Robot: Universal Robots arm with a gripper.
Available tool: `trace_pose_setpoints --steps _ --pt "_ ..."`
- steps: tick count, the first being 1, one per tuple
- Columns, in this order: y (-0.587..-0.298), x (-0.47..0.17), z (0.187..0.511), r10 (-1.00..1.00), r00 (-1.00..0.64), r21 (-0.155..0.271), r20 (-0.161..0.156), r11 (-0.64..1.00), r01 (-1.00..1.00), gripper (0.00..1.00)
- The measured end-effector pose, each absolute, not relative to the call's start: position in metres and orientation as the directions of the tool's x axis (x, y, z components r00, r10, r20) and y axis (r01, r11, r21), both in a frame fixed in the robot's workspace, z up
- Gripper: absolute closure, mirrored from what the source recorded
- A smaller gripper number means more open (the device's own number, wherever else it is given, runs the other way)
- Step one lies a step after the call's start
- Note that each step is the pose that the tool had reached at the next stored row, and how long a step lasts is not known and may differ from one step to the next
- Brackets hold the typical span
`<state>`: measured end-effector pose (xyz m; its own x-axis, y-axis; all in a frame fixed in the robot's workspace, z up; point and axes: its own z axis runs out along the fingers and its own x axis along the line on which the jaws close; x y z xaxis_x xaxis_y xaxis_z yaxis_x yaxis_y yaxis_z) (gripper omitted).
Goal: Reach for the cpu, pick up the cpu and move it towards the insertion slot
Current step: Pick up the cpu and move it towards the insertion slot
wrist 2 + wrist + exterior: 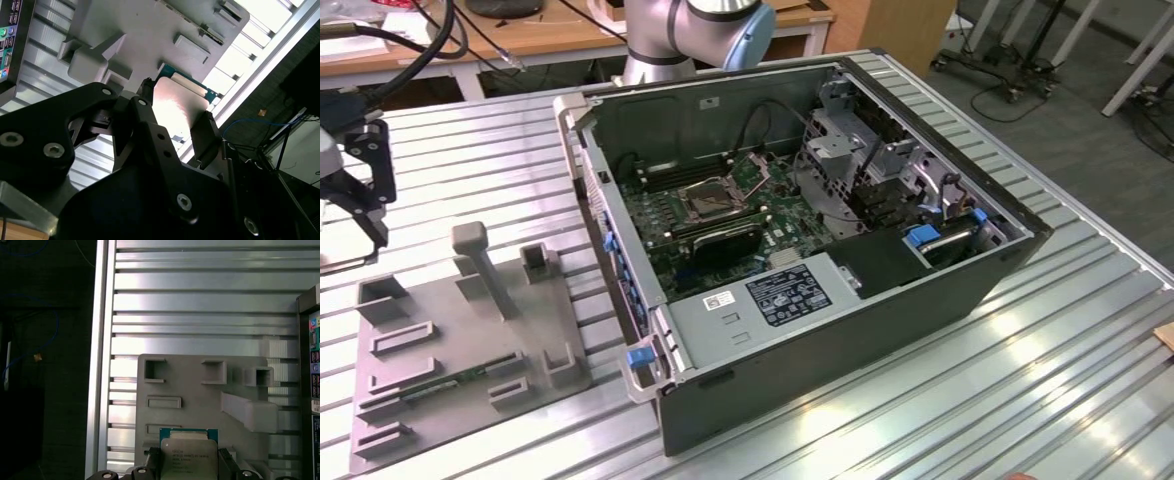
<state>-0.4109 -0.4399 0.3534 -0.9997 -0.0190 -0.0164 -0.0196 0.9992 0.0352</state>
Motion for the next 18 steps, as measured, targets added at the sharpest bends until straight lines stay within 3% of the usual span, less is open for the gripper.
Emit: trace_pose_setpoints --steps 18 --pt "-0.44 -0.397 0.353 -0.019 -1.0 0.035 -0.016 0.999 -0.02 0.46"
